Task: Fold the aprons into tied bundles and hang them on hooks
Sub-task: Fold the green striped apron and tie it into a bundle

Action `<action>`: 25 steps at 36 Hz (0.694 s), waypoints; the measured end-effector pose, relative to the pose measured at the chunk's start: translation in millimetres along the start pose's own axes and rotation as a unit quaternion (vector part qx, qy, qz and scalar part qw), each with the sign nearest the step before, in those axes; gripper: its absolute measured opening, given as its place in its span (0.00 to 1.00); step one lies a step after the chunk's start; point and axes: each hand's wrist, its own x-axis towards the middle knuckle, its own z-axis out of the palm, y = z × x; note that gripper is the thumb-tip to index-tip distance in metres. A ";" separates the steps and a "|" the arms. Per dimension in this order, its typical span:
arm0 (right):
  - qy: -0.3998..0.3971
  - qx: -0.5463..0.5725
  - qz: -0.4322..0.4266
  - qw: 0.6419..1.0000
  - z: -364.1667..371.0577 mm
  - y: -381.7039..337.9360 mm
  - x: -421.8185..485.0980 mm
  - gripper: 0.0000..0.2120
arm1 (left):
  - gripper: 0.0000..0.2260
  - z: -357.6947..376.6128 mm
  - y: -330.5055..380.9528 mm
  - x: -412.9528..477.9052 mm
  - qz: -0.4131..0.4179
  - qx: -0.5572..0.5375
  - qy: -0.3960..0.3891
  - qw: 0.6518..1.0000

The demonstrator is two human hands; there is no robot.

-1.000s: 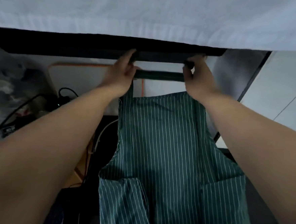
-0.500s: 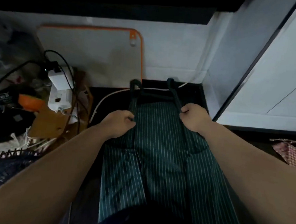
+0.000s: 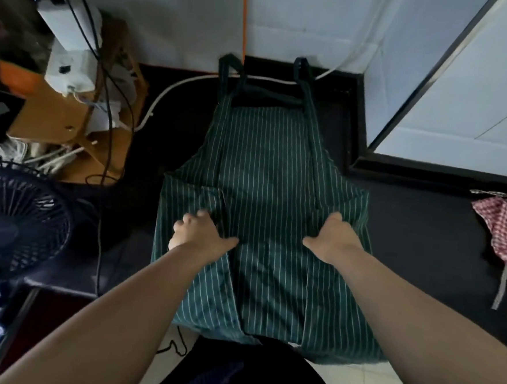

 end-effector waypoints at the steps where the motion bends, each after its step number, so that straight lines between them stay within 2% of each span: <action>1: 0.001 0.000 -0.011 1.000 0.5 2.2 0.0 0.25 | 0.36 1.6 0.4 1.3 -0.003 -0.003 0.007 1.000; 4: 0.046 0.029 -0.049 0.997 -2.0 5.8 -1.9 0.10 | 0.20 3.0 -0.3 4.8 0.006 -0.054 0.024 0.998; 6: 0.085 0.070 -0.077 0.991 -5.8 6.7 -4.8 0.04 | 0.11 2.5 0.5 2.9 0.035 -0.096 0.063 0.993; 7: 0.099 0.100 -0.100 0.985 -7.6 5.8 -6.9 0.08 | 0.09 1.8 1.9 -0.3 0.059 -0.126 0.094 0.986; 9: 0.104 0.165 -0.168 0.966 -11.9 -1.8 -12.3 0.13 | 0.11 -1.3 5.5 -7.3 0.125 -0.188 0.167 0.960; 12: 0.095 0.272 -0.270 0.919 -23.0 -21.6 -29.8 0.15 | 0.14 -7.3 16.4 -21.3 0.235 -0.269 0.246 0.901; 14: 0.080 0.316 -0.305 0.895 -27.6 -30.8 -38.1 0.17 | 0.08 -8.0 20.5 -23.6 0.277 -0.287 0.269 0.877; 15: 0.066 0.321 -0.310 0.892 -27.8 -33.5 -38.0 0.15 | 0.06 -6.9 20.0 -20.0 0.286 -0.269 0.265 0.881; 17: 0.010 0.276 -0.275 0.921 -25.5 -34.5 -33.3 0.07 | 0.11 -1.9 14.2 -8.9 0.274 -0.157 0.183 0.931; 18: -0.034 0.231 -0.237 0.943 -24.2 -32.8 -31.6 0.11 | 0.12 0.6 9.4 -4.4 0.262 -0.091 0.121 0.953; 19: -0.076 0.176 -0.201 0.961 -21.0 -29.1 -27.5 0.21 | 0.12 3.0 5.1 -2.5 0.256 -0.056 0.065 0.963; 20: -0.107 0.123 -0.181 0.970 -18.1 -25.0 -24.8 0.27 | 0.13 4.9 1.7 -2.7 0.252 -0.058 0.024 0.966; 22: -0.119 0.070 -0.190 0.972 -9.7 -19.5 -24.5 0.31 | 0.15 8.7 -3.8 -6.5 0.248 -0.091 0.019 0.964; 25: -0.099 0.066 -0.193 0.974 2.4 -14.5 -23.9 0.27 | 0.16 12.1 -10.3 -9.2 0.222 -0.093 0.074 0.968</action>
